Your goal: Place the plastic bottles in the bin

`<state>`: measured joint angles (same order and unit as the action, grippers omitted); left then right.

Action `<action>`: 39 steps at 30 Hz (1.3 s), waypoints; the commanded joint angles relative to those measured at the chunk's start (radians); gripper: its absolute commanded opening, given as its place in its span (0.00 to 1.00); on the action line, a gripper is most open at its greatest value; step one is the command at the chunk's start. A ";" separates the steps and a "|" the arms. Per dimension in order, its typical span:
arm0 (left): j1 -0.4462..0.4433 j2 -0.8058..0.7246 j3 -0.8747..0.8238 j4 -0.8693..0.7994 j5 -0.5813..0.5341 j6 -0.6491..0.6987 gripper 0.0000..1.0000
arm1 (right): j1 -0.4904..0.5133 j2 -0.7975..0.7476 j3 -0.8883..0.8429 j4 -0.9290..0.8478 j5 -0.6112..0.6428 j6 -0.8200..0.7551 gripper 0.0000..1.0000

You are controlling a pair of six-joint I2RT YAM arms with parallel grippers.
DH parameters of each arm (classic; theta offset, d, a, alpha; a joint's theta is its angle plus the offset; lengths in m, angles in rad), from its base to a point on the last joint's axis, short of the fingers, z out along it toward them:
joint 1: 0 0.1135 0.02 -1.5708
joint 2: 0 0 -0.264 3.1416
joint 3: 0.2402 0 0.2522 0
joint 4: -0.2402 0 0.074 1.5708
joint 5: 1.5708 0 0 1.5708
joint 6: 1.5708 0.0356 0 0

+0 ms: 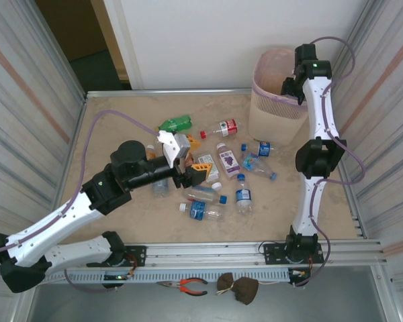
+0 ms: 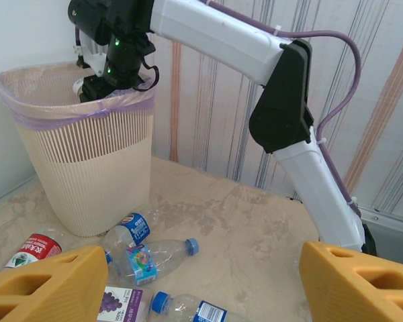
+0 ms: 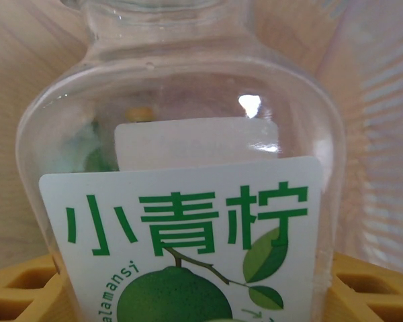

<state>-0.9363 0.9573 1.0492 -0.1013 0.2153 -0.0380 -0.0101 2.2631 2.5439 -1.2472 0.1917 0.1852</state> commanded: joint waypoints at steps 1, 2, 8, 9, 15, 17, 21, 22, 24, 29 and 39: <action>0.002 -0.006 0.000 0.009 -0.006 -0.003 0.76 | -0.009 0.041 0.046 -0.024 0.030 -0.031 0.49; 0.002 -0.004 -0.001 0.009 -0.007 -0.003 0.76 | -0.010 0.055 0.049 -0.023 0.031 -0.033 0.49; 0.002 0.000 0.000 0.008 -0.007 -0.006 0.75 | -0.022 0.114 0.050 -0.021 0.017 -0.035 0.49; 0.002 -0.001 0.000 0.010 -0.008 -0.008 0.75 | -0.025 0.125 0.049 -0.020 0.013 -0.035 0.49; 0.002 0.000 -0.004 0.012 -0.011 -0.009 0.75 | -0.024 0.182 0.049 -0.020 0.002 -0.036 0.53; 0.002 -0.001 -0.005 0.011 -0.014 -0.010 0.75 | -0.024 0.198 0.049 -0.020 0.002 -0.035 0.55; 0.002 -0.005 -0.009 0.013 -0.020 -0.008 0.75 | -0.026 0.226 0.047 -0.018 -0.017 -0.035 0.60; 0.002 -0.005 -0.009 0.013 -0.021 -0.010 0.75 | -0.026 0.232 0.047 -0.020 -0.018 -0.033 0.62; 0.002 -0.006 -0.011 0.012 -0.023 -0.010 0.75 | -0.027 0.233 0.047 -0.021 -0.020 -0.030 0.66; 0.001 -0.011 -0.017 0.015 -0.027 -0.017 0.75 | -0.023 0.216 0.047 -0.021 -0.022 -0.025 0.79; 0.001 -0.009 -0.014 -0.005 -0.054 -0.014 0.75 | -0.011 0.133 0.047 -0.023 -0.011 -0.024 0.83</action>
<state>-0.9363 0.9573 1.0336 -0.1020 0.1890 -0.0486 -0.0265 2.4779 2.5633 -1.2503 0.1612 0.1707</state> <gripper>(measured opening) 0.754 0.832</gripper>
